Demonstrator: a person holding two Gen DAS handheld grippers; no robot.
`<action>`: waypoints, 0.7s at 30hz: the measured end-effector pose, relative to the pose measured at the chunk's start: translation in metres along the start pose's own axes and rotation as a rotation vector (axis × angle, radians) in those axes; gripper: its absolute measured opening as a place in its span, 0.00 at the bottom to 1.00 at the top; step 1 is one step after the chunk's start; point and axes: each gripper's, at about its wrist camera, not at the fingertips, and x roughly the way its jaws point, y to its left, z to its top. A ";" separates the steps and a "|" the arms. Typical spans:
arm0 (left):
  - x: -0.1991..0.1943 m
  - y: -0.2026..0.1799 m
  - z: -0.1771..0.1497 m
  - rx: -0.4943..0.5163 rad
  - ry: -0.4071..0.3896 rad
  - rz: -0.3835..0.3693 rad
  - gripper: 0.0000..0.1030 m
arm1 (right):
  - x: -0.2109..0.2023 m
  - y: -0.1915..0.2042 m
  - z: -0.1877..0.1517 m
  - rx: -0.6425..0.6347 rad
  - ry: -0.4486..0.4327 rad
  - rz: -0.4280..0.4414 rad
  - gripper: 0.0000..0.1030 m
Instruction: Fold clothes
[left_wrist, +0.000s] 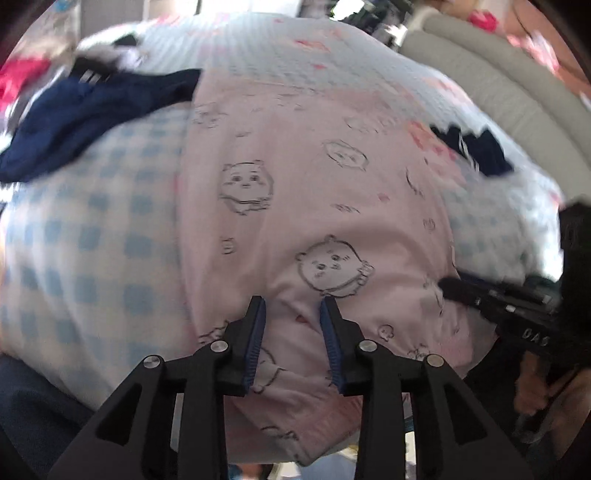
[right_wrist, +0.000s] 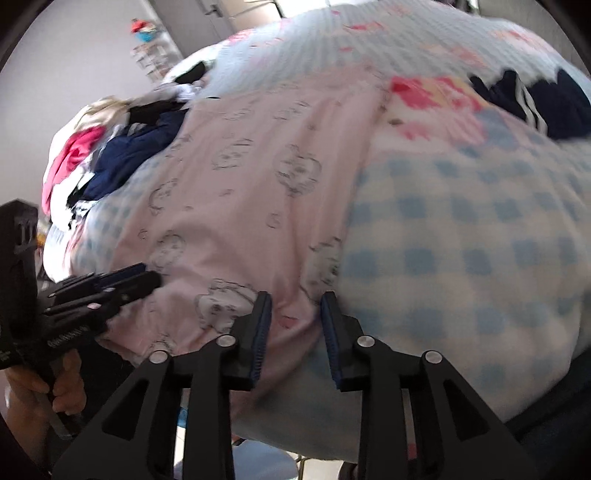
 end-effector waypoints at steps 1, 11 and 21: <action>-0.005 0.007 0.001 -0.031 -0.014 -0.006 0.31 | -0.003 -0.006 0.000 0.030 -0.008 0.013 0.27; -0.009 -0.023 -0.009 0.063 -0.034 -0.037 0.35 | -0.019 0.016 -0.005 -0.021 -0.087 0.074 0.33; -0.029 0.014 -0.011 -0.117 -0.074 -0.053 0.34 | -0.023 -0.004 -0.013 0.068 -0.075 0.021 0.34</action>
